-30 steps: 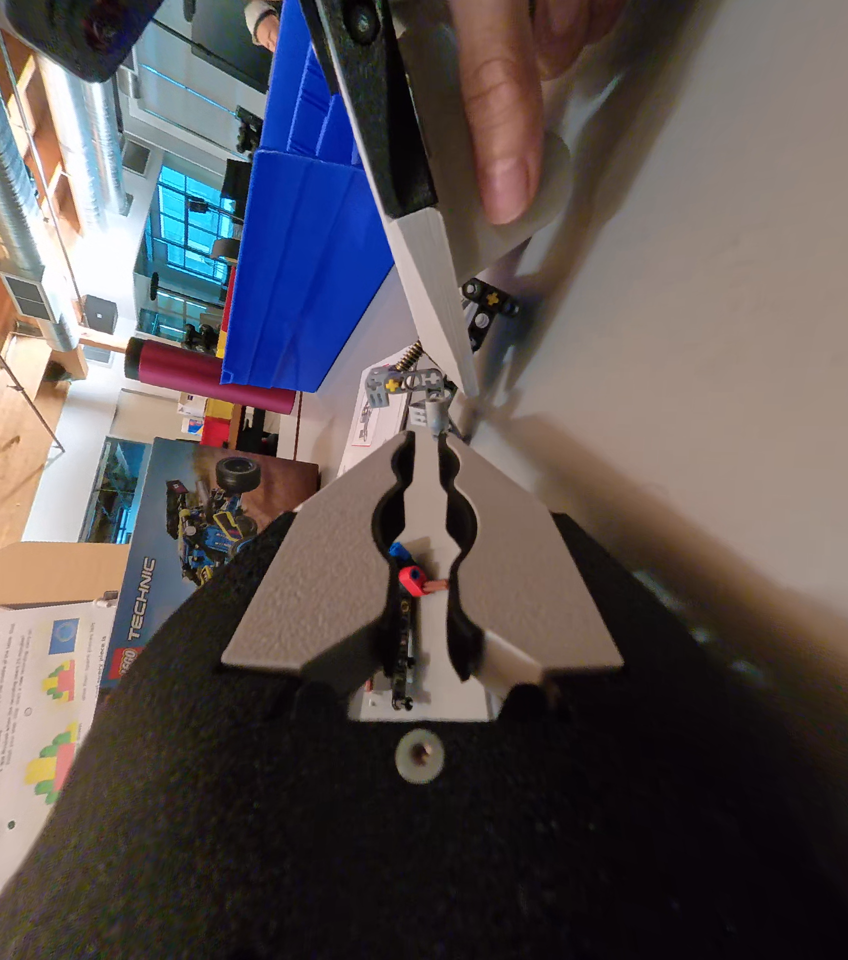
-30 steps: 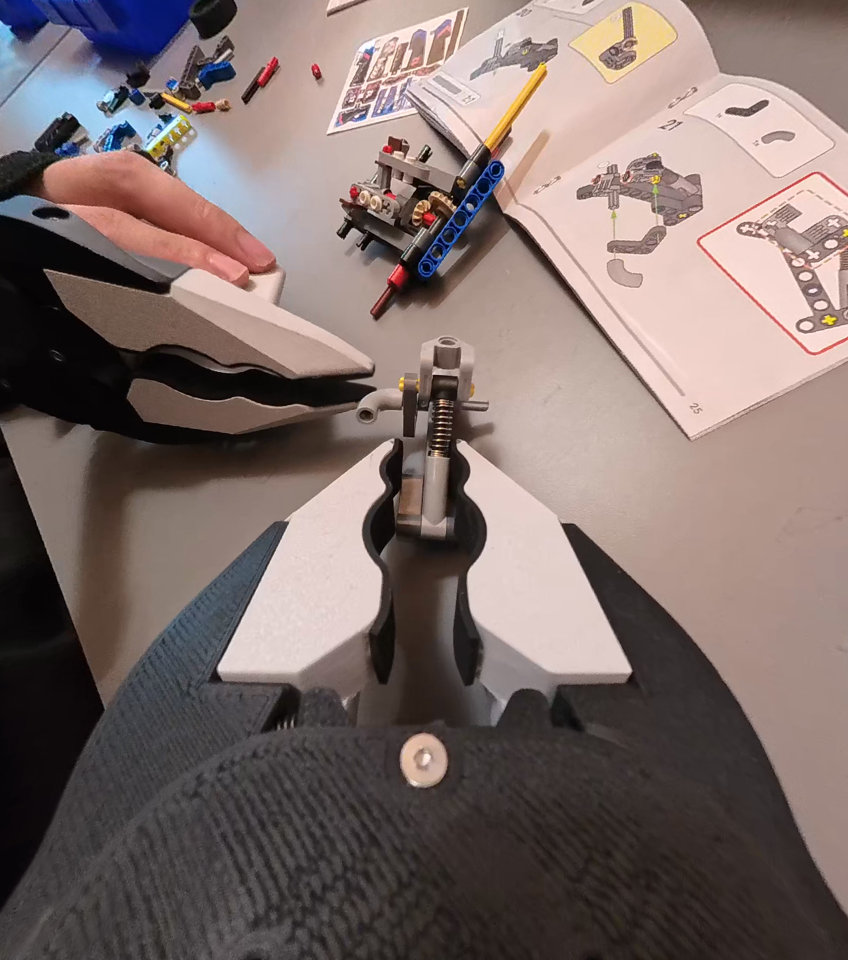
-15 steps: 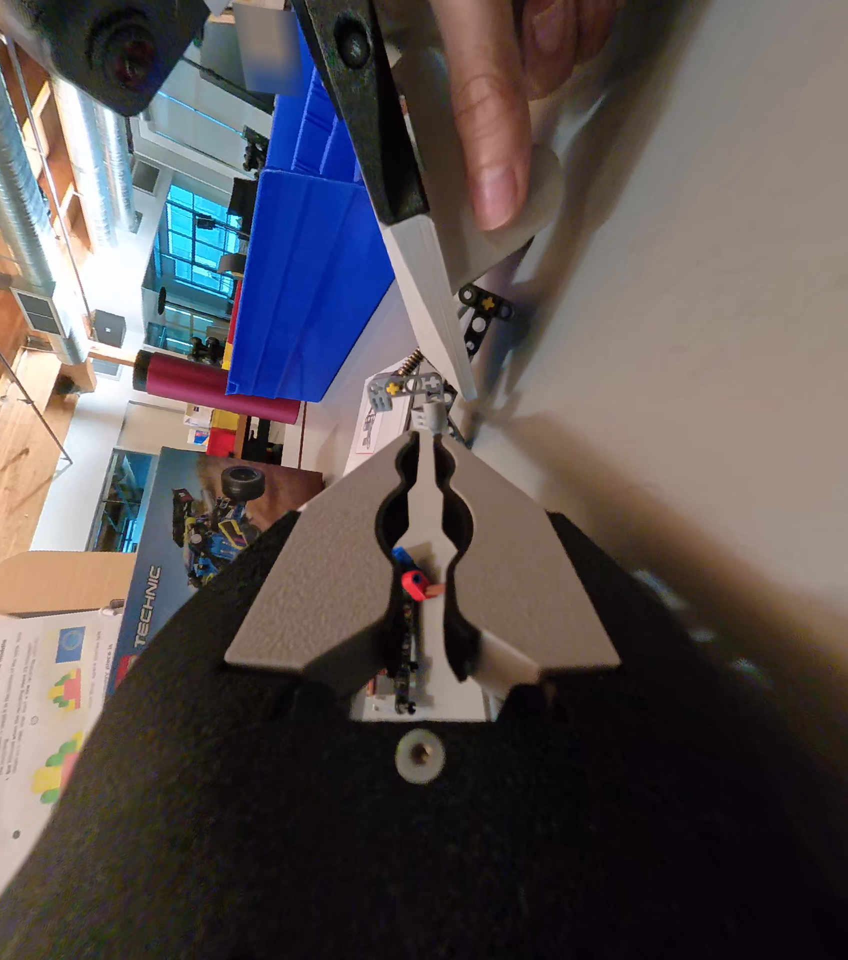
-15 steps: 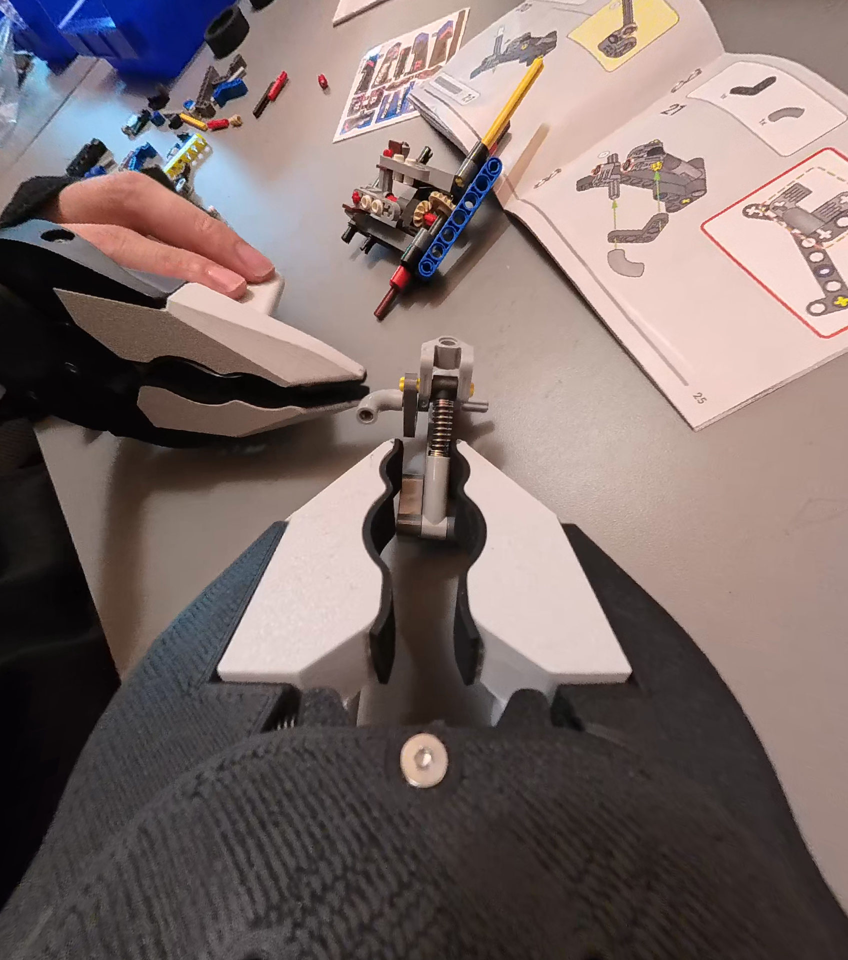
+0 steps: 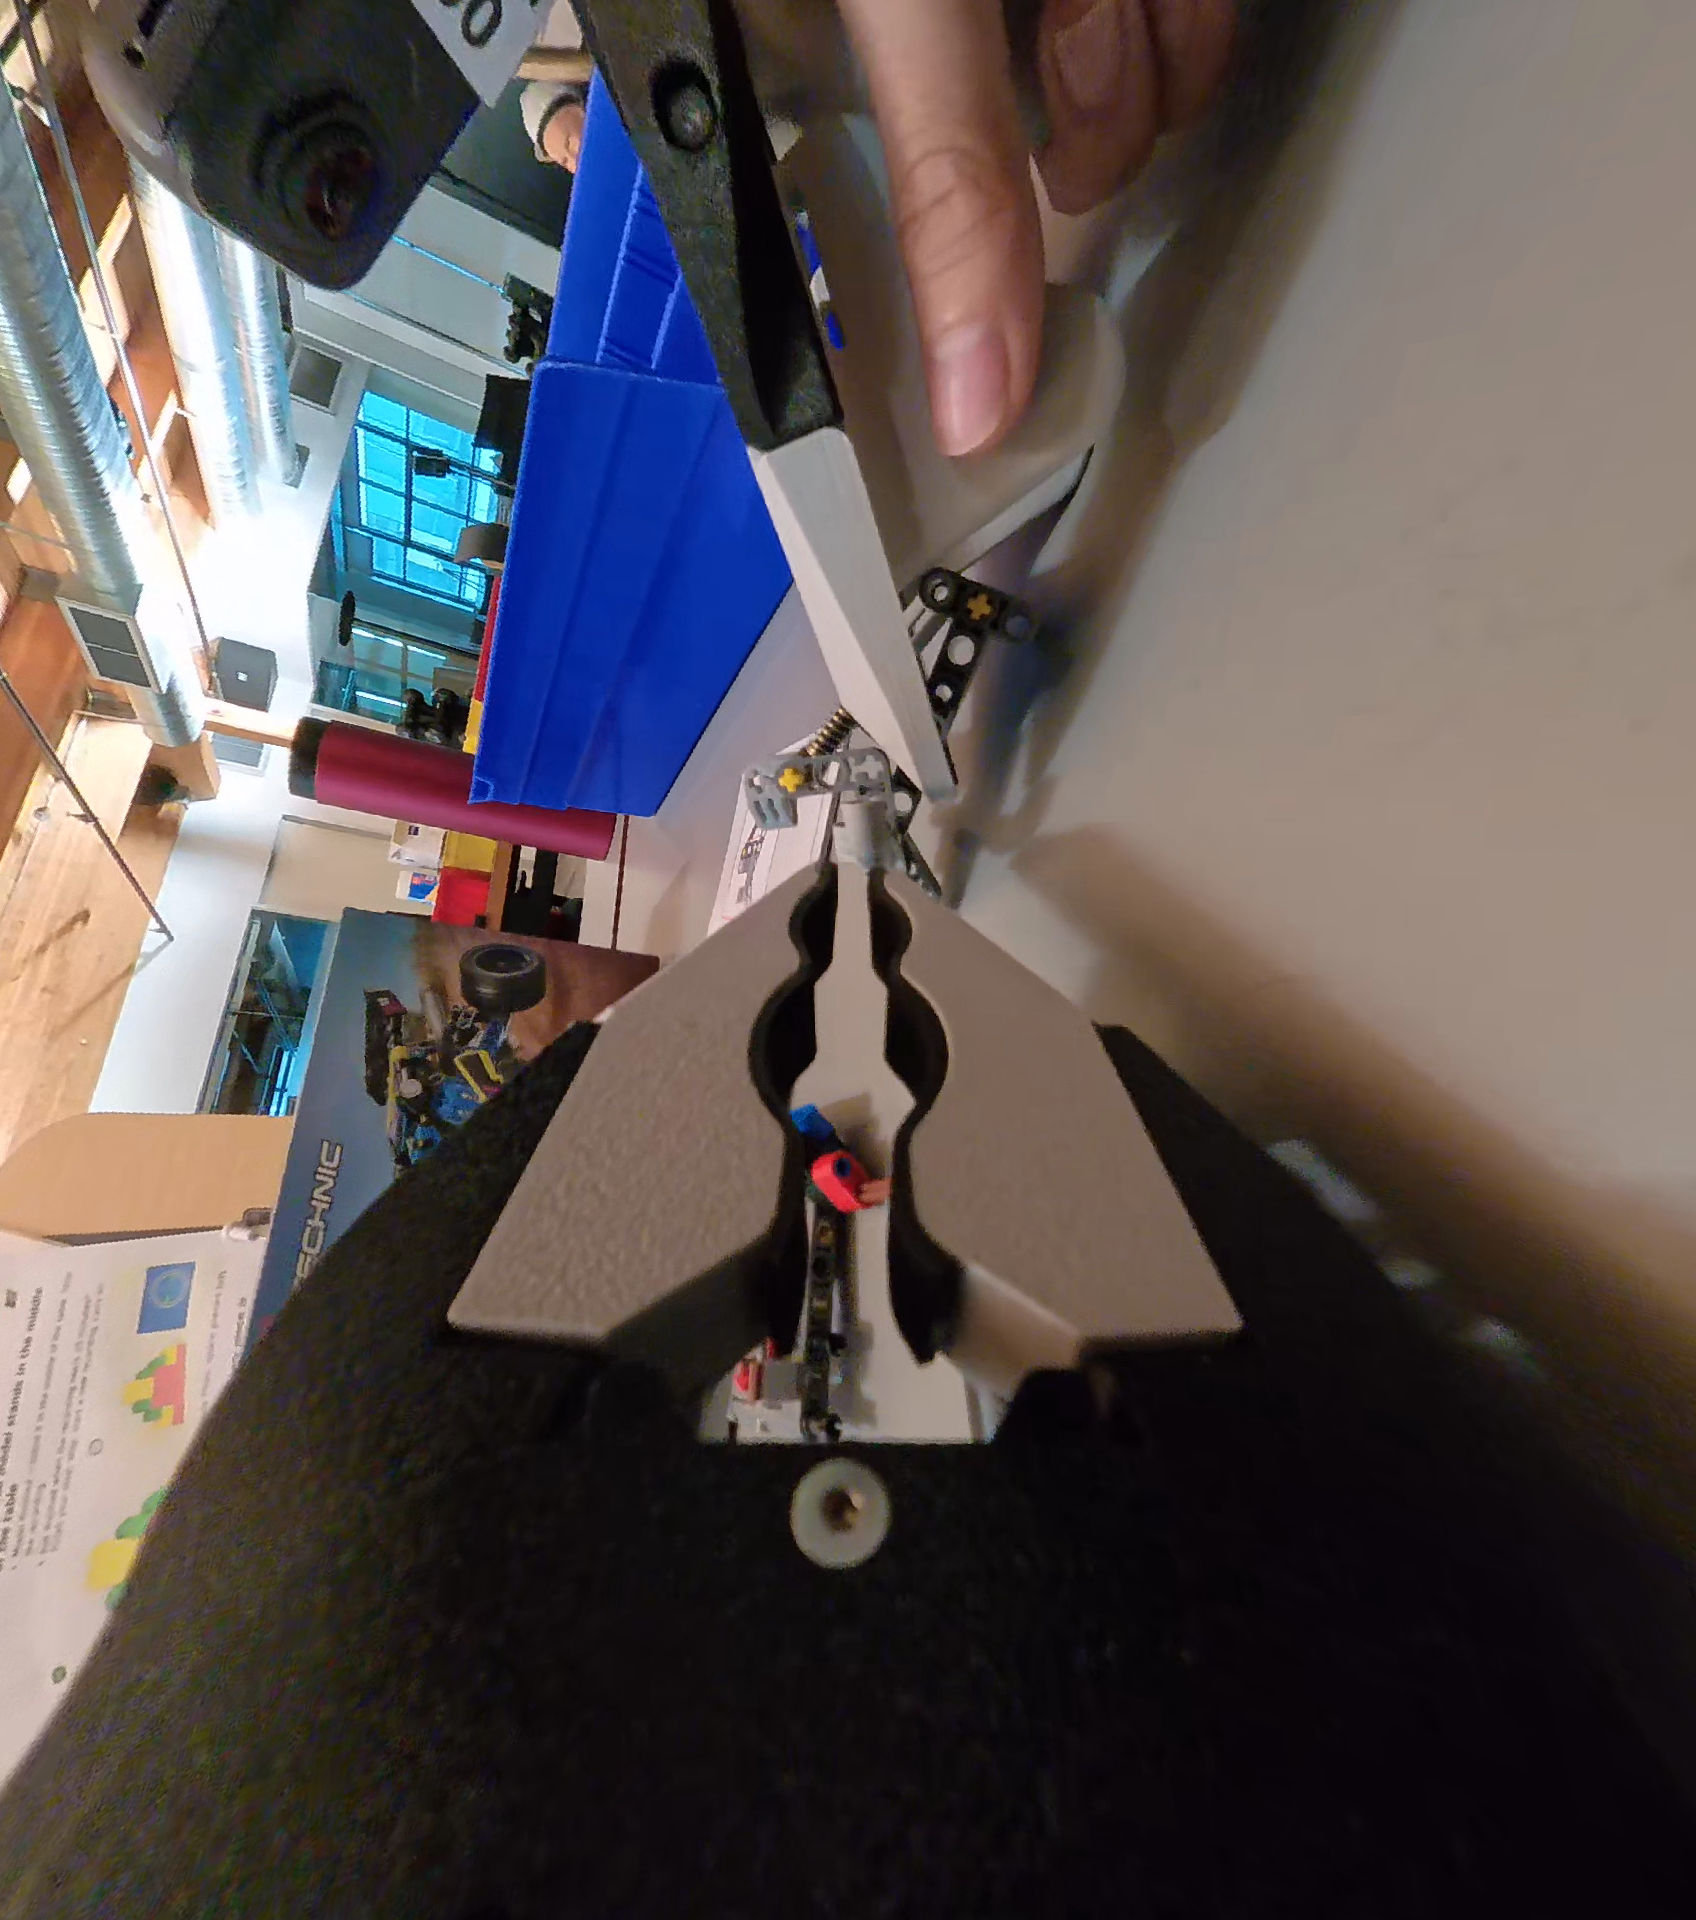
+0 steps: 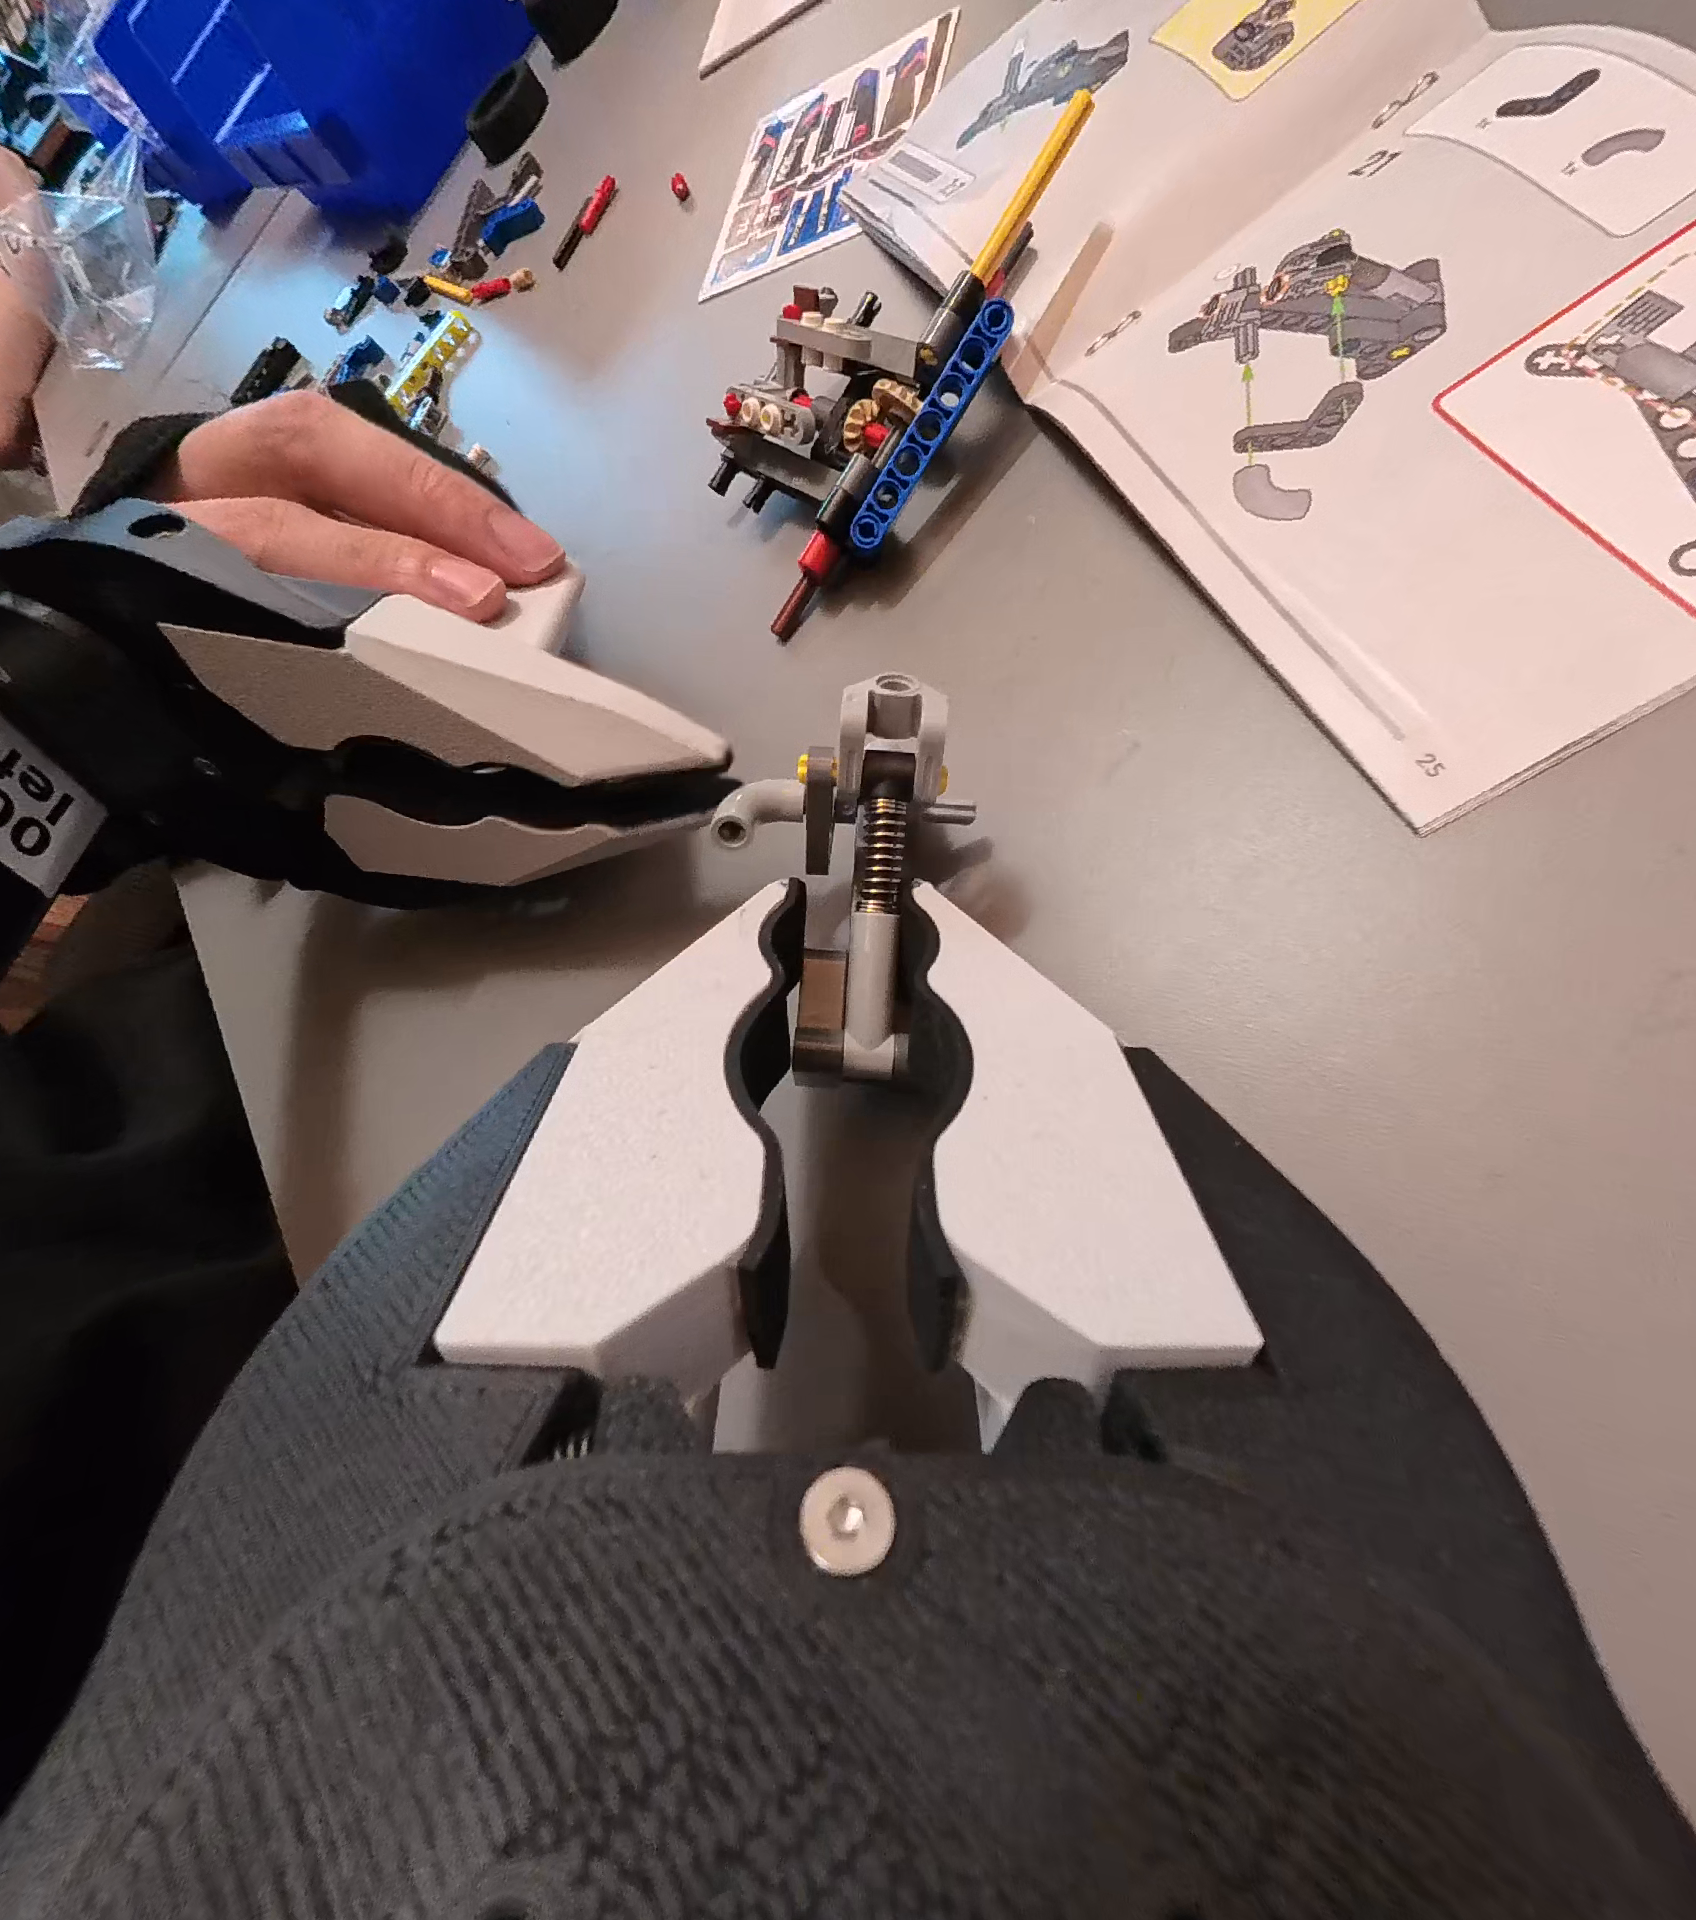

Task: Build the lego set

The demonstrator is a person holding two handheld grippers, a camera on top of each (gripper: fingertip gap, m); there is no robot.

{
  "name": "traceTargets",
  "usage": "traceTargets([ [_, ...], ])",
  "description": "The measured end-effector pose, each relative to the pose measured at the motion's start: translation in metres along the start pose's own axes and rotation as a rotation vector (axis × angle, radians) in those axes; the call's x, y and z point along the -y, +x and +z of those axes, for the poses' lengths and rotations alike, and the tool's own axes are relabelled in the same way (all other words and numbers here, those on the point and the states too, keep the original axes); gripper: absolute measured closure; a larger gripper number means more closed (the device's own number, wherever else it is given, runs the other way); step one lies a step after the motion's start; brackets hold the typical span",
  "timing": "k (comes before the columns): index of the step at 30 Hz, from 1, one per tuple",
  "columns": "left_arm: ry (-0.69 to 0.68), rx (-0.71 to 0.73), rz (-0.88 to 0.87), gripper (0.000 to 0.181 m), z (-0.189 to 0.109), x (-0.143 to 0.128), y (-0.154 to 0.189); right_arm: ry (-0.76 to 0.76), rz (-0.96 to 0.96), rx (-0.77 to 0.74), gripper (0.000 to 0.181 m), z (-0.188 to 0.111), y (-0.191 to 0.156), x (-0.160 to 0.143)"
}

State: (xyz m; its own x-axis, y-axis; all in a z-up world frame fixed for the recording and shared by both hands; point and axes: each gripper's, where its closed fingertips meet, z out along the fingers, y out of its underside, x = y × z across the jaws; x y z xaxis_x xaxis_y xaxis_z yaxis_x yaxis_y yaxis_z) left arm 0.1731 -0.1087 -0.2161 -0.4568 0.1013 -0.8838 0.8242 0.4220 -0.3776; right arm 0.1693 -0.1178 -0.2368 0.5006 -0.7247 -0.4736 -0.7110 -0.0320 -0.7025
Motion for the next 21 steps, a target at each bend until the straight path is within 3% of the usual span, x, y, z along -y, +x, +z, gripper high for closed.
traceTargets([
  [21, 0.006, -0.008, 0.000, 0.175, -0.0013, 0.0001, 0.0017, 0.002, 0.031, 0.041, 0.166, 0.0004, -0.0033, 0.0000],
])
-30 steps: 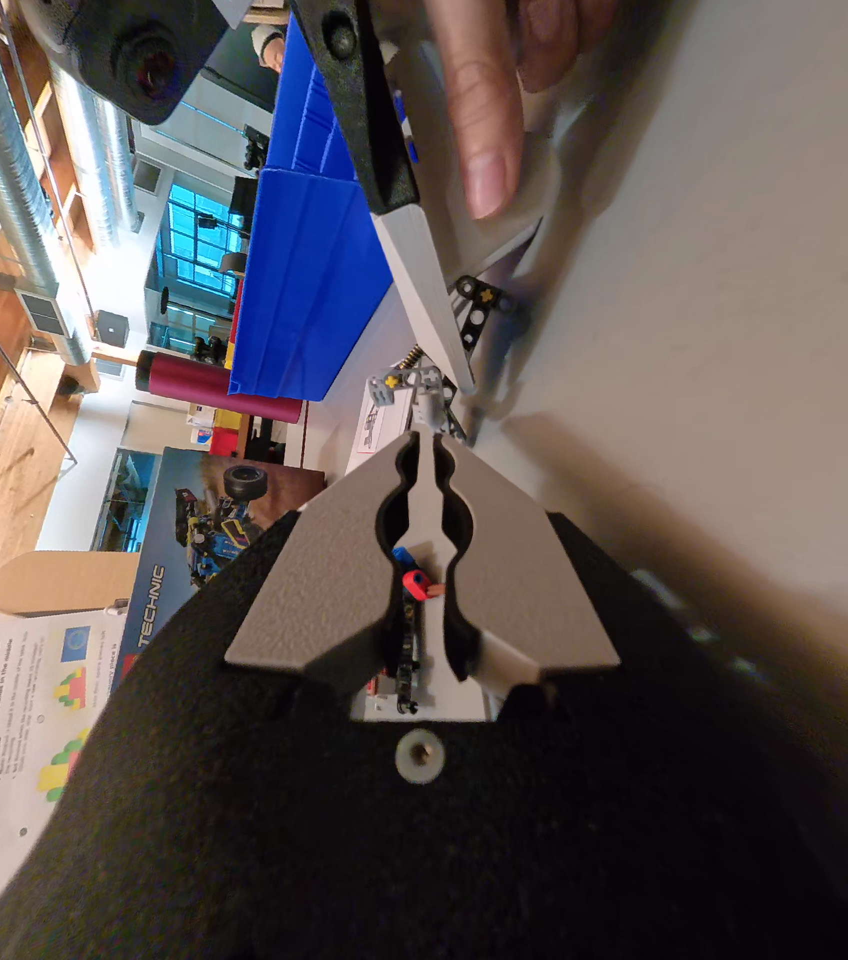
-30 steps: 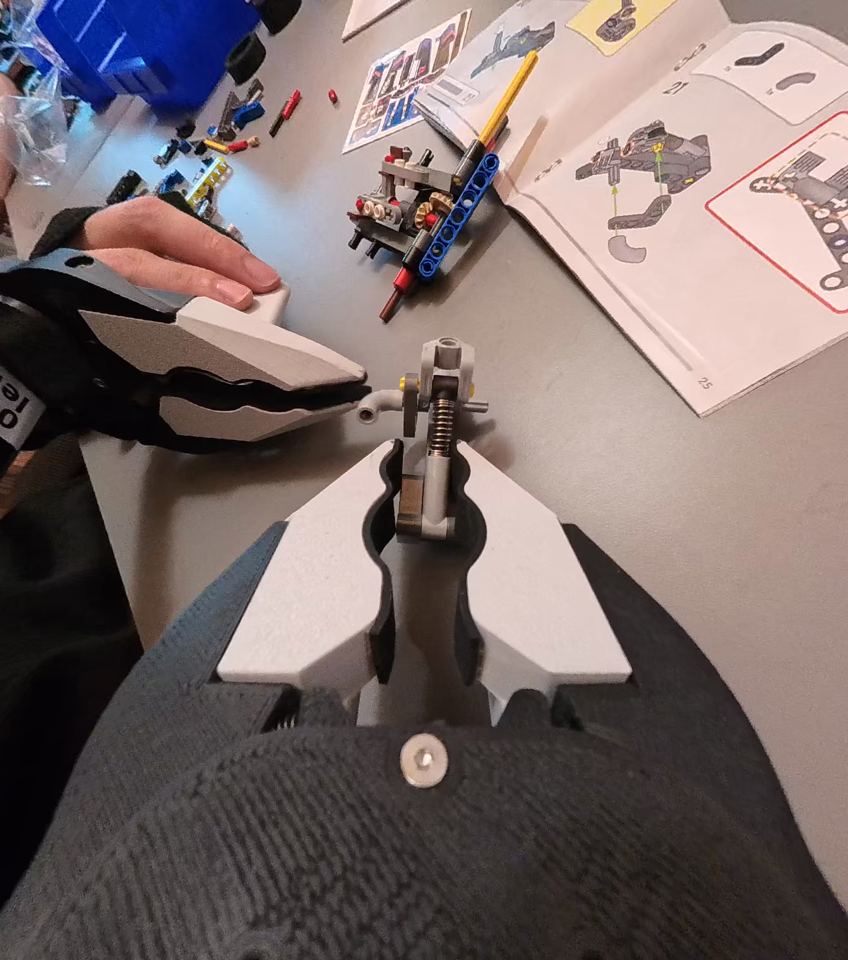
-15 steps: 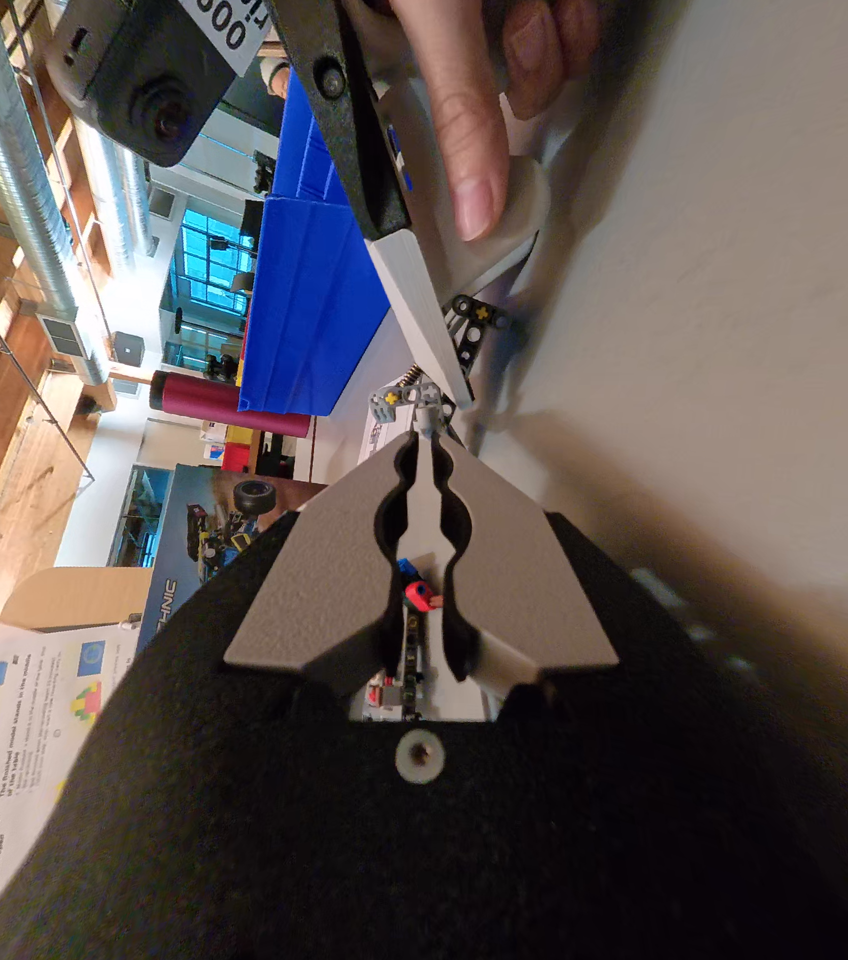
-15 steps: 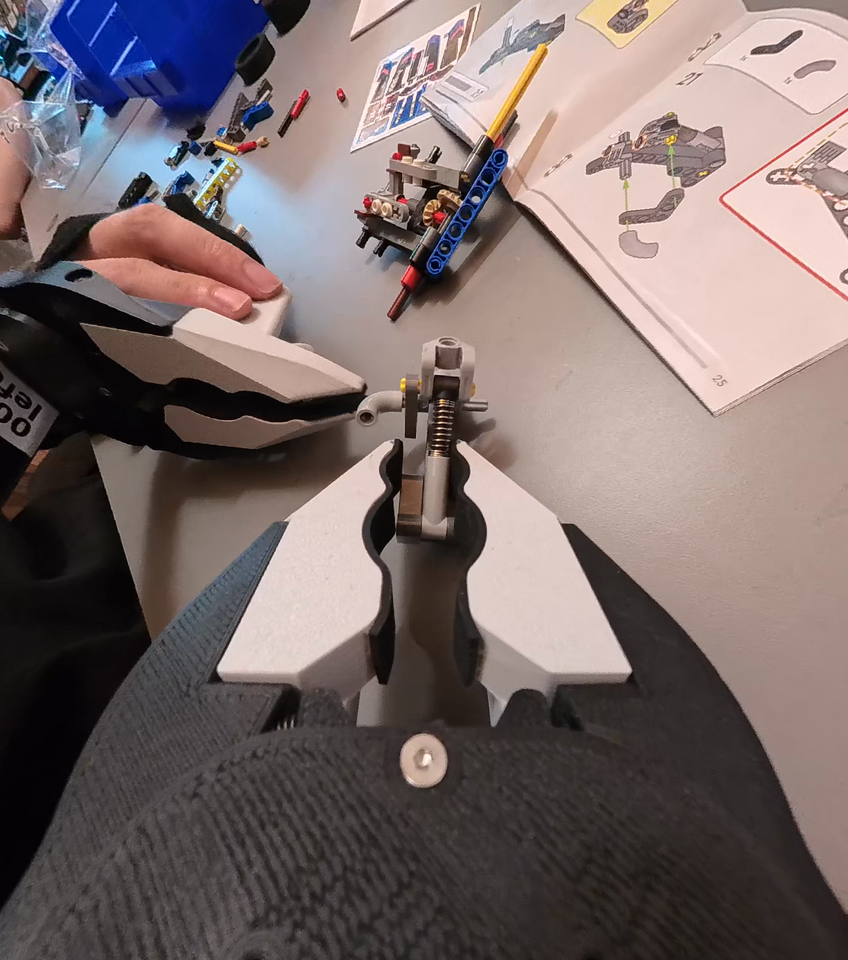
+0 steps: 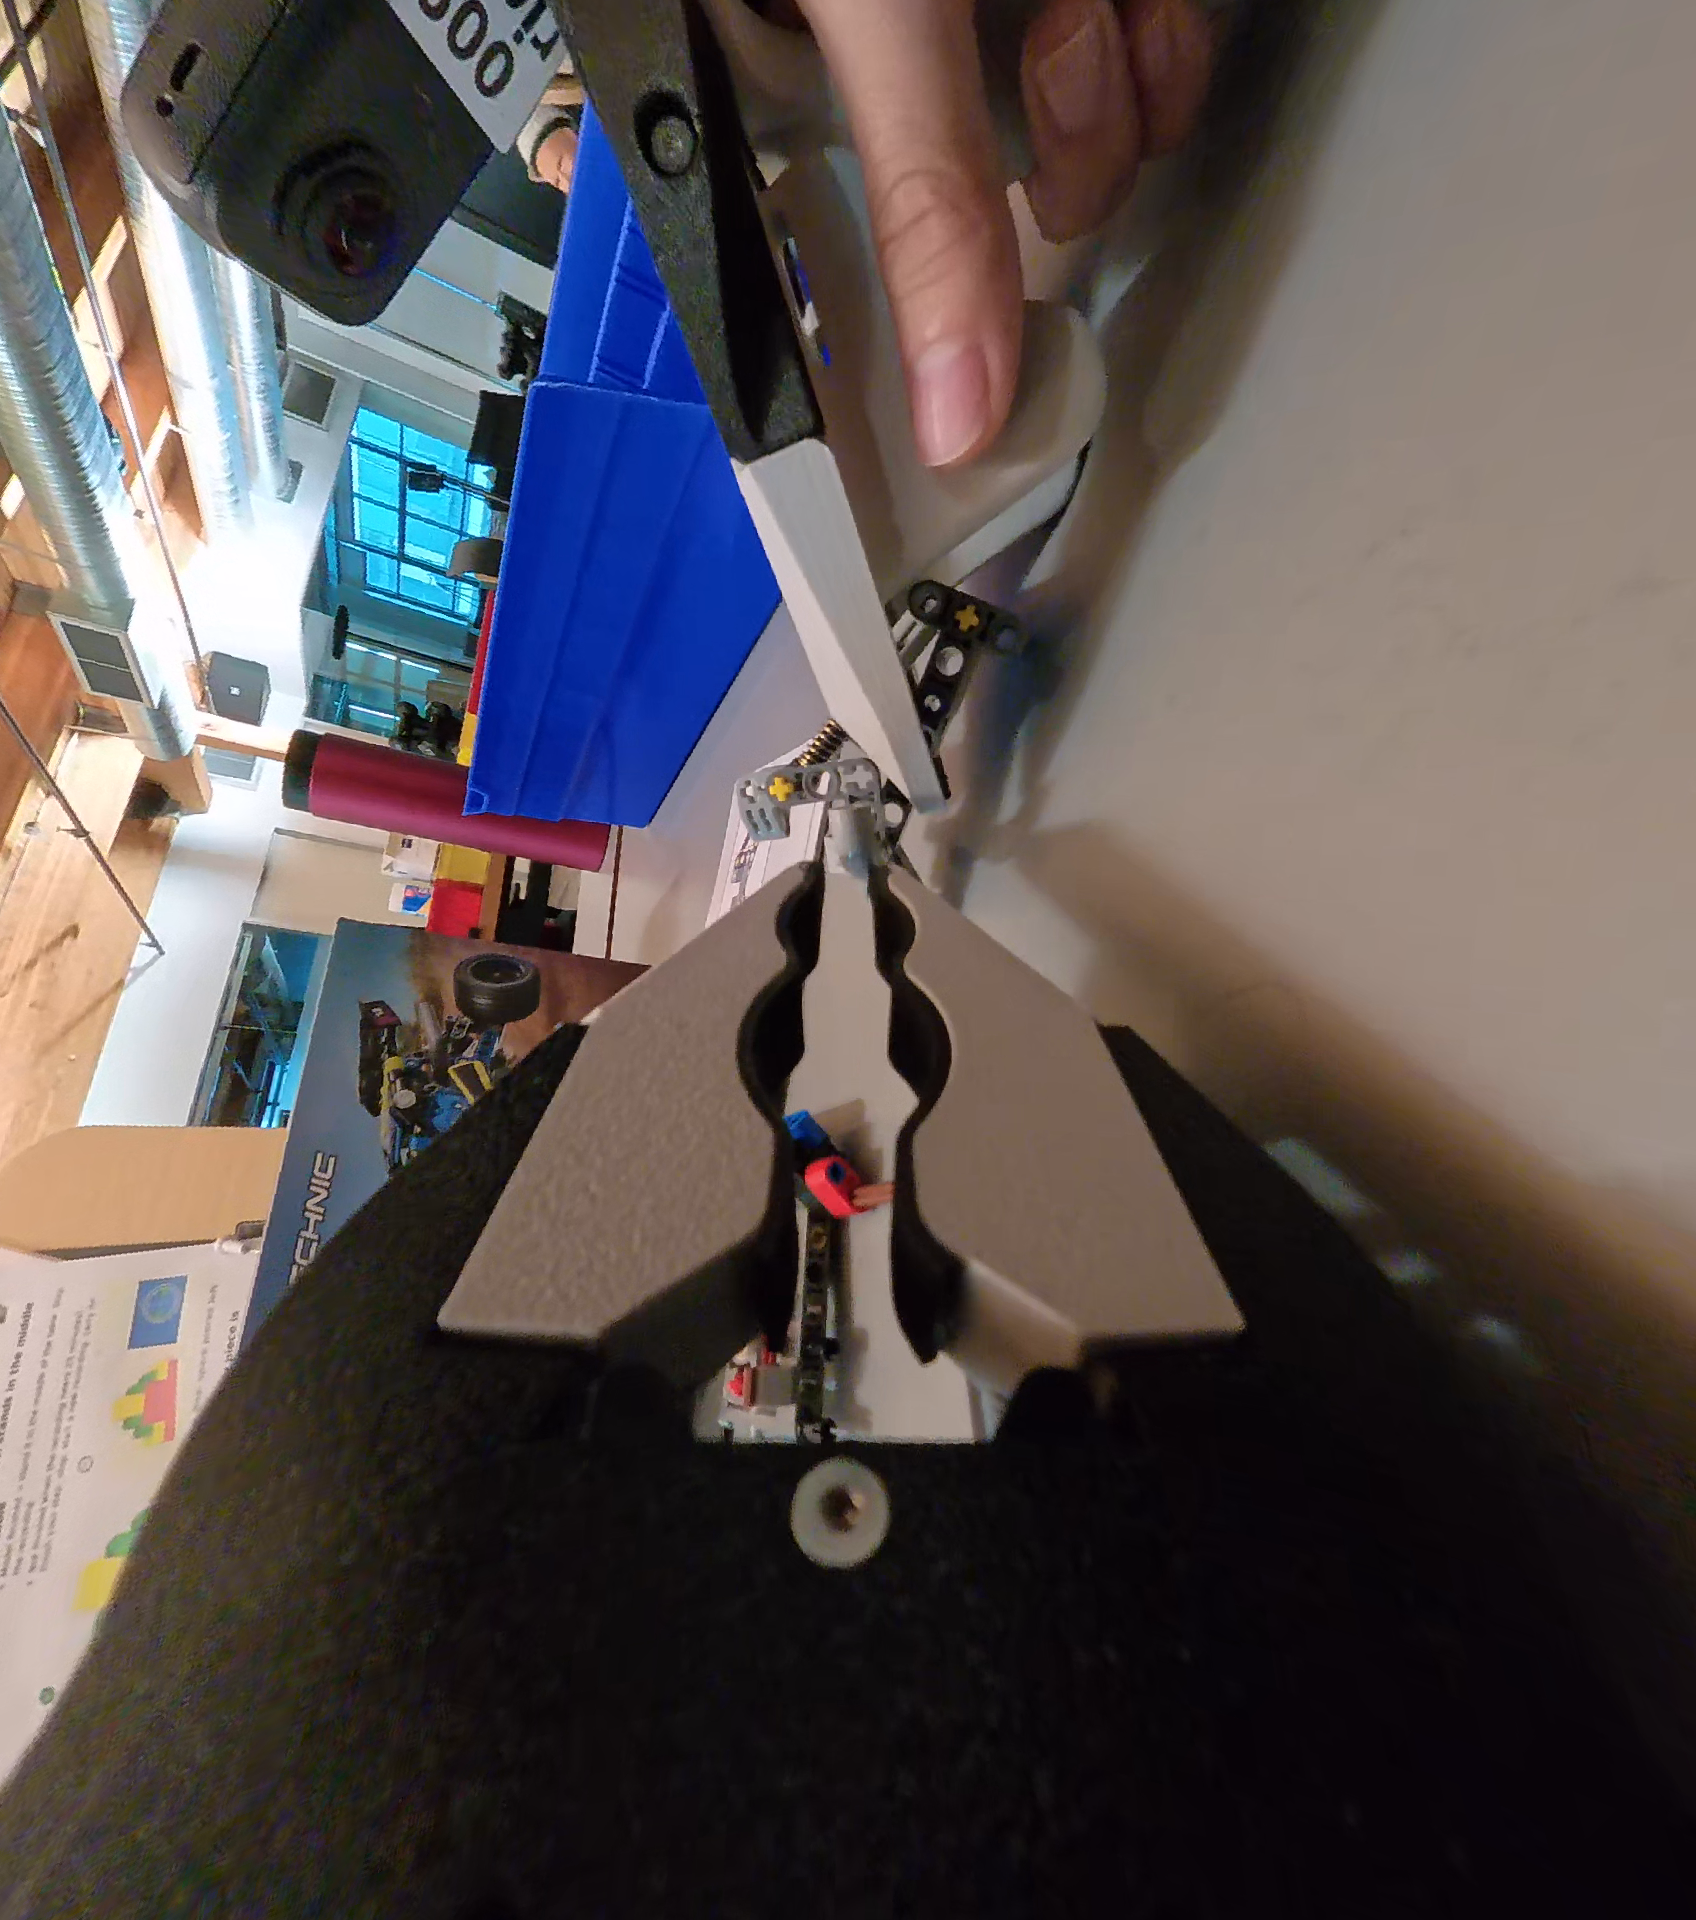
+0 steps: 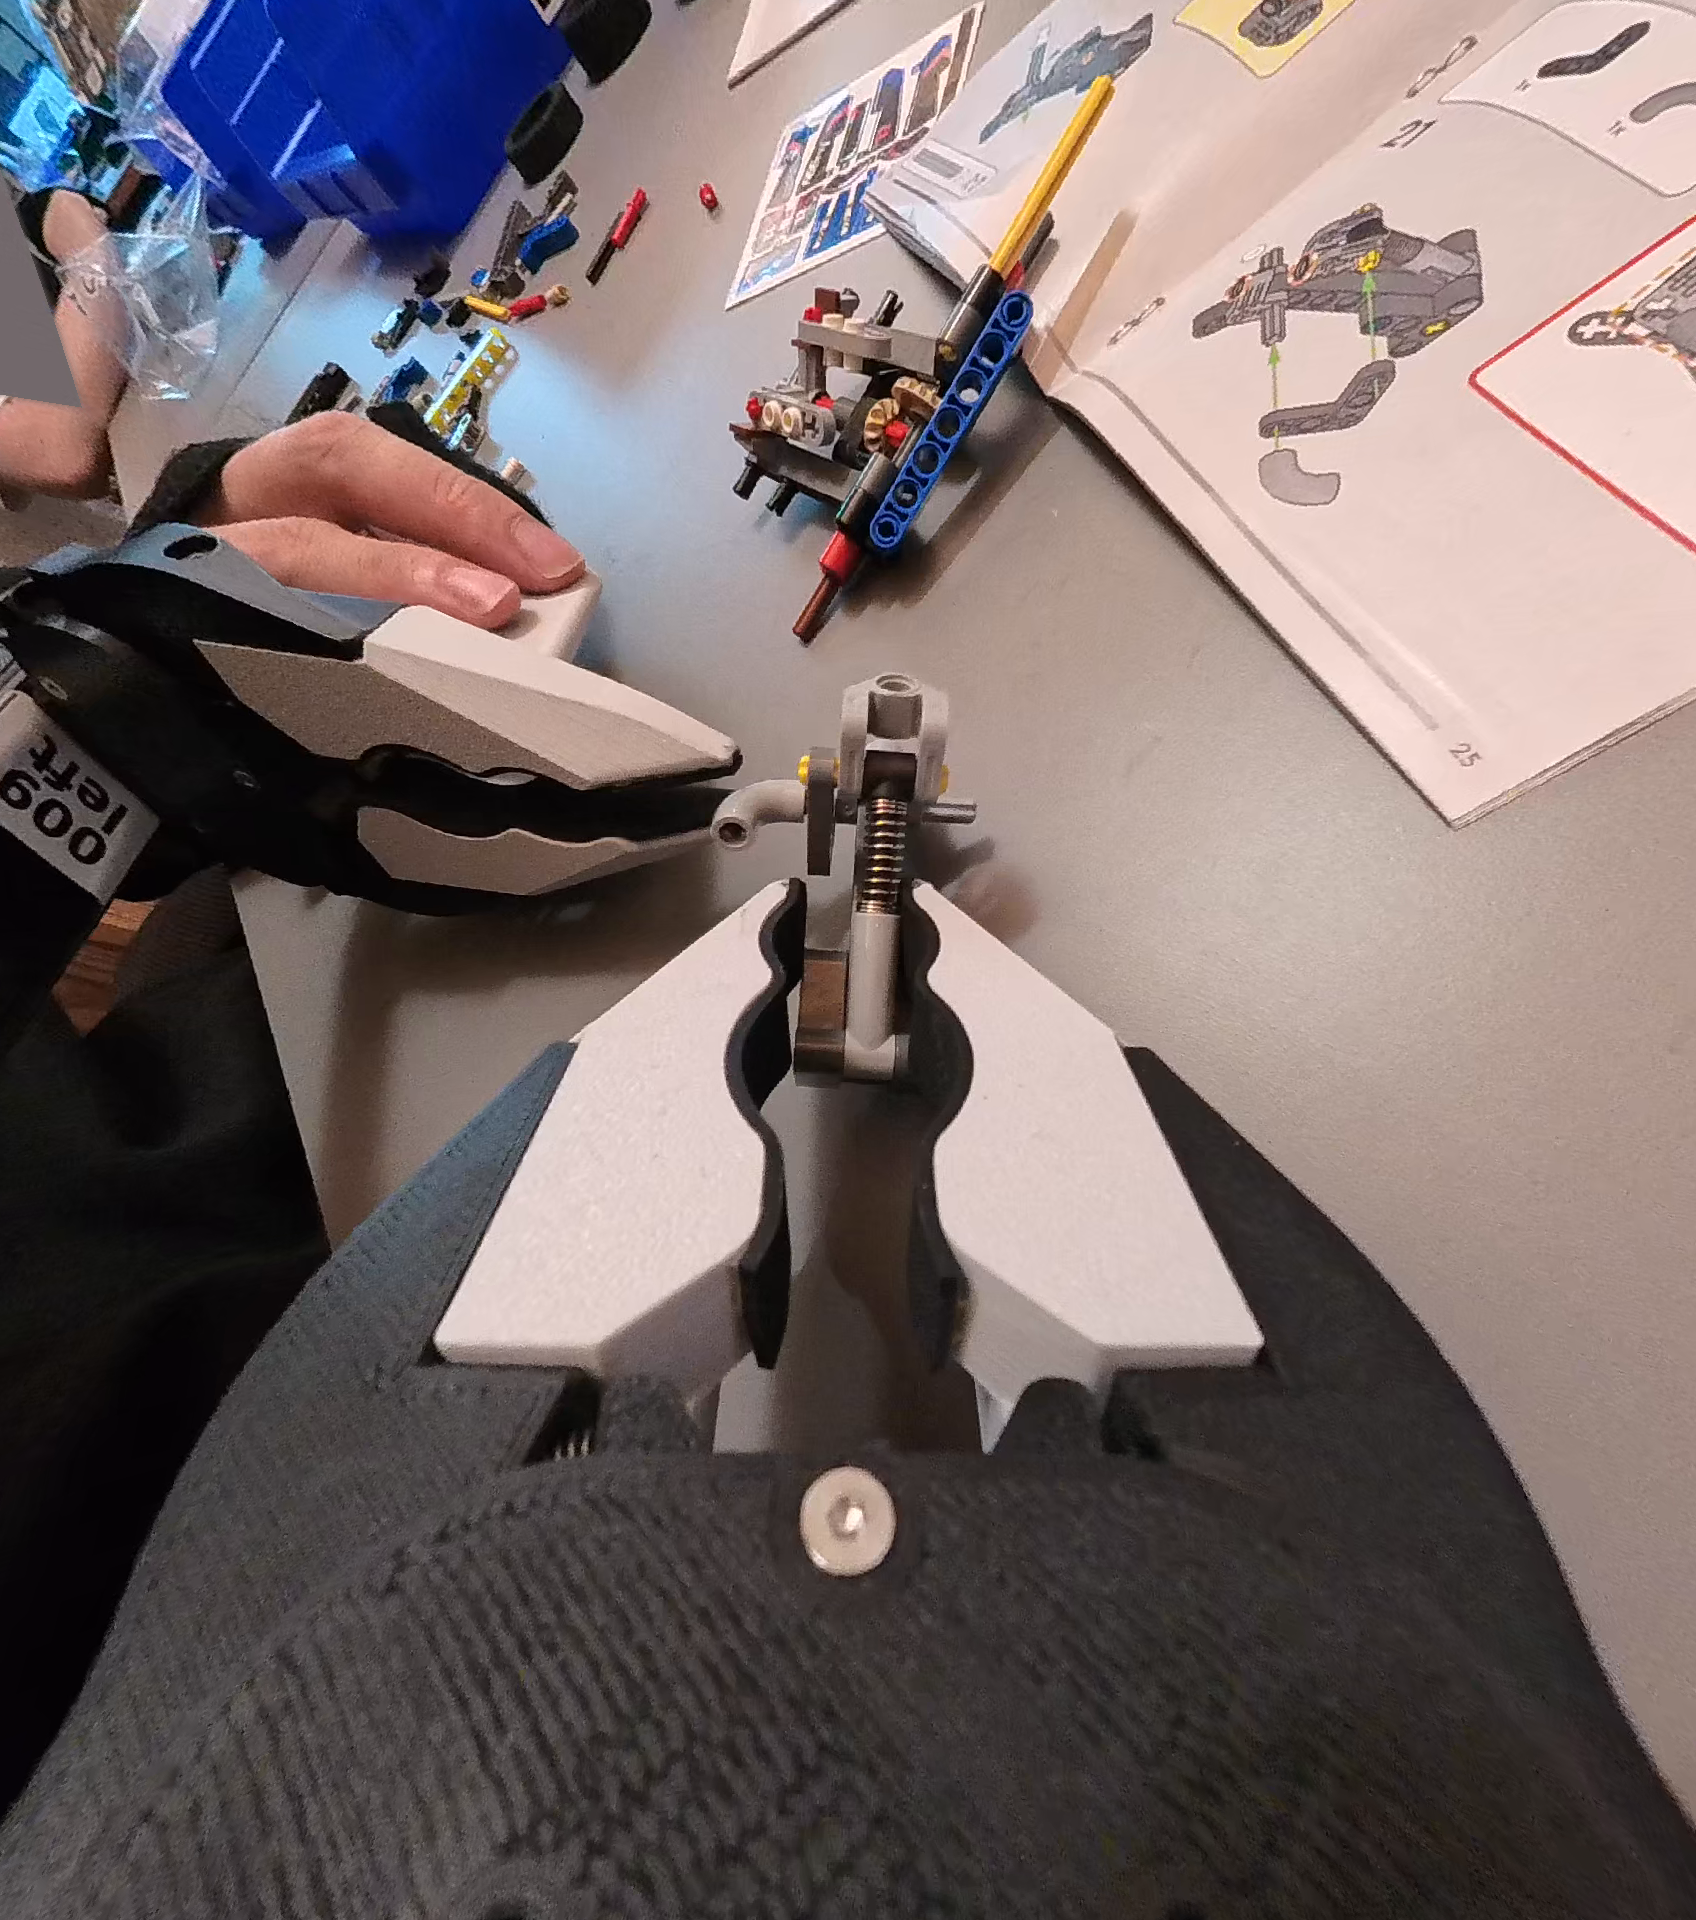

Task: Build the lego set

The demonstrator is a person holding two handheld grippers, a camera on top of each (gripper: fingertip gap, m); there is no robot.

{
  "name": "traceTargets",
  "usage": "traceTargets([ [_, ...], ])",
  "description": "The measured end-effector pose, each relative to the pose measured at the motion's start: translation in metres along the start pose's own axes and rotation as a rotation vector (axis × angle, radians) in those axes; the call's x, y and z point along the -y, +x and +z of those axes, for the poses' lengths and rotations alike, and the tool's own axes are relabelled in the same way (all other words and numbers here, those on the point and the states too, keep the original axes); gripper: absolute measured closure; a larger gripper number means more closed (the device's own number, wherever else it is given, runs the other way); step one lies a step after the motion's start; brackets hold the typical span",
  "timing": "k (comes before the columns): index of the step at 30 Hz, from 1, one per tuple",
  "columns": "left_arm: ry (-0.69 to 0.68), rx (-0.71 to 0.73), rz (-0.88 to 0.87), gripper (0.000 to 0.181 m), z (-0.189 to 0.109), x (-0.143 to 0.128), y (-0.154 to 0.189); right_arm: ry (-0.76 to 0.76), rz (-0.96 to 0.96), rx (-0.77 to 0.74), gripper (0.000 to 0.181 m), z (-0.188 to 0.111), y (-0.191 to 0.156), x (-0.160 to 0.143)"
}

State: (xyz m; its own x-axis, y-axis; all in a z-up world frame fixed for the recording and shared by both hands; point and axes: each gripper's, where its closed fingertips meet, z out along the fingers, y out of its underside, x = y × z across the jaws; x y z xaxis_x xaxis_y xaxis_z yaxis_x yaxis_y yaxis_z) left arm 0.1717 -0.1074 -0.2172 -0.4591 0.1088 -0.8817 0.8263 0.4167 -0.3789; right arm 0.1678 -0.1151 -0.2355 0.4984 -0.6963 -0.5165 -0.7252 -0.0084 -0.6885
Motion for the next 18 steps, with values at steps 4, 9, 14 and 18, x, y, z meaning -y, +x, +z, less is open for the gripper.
traceTargets([
  [4, -0.002, 0.000, 0.002, 0.176, 0.0002, -0.0005, 0.0003, 0.001, 0.005, 0.005, 0.166, -0.0001, -0.0001, 0.0002],
  [9, -0.004, 0.007, 0.000, 0.176, -0.0001, -0.0015, -0.0010, 0.003, 0.015, 0.016, 0.166, -0.0005, -0.0003, 0.0006],
  [14, 0.003, 0.026, -0.003, 0.178, -0.0010, -0.0022, -0.0044, 0.009, 0.043, 0.044, 0.166, -0.0013, -0.0008, 0.0014],
  [18, 0.006, 0.020, -0.009, 0.180, -0.0011, -0.0024, -0.0035, 0.013, 0.068, 0.066, 0.166, -0.0018, -0.0009, 0.0020],
])
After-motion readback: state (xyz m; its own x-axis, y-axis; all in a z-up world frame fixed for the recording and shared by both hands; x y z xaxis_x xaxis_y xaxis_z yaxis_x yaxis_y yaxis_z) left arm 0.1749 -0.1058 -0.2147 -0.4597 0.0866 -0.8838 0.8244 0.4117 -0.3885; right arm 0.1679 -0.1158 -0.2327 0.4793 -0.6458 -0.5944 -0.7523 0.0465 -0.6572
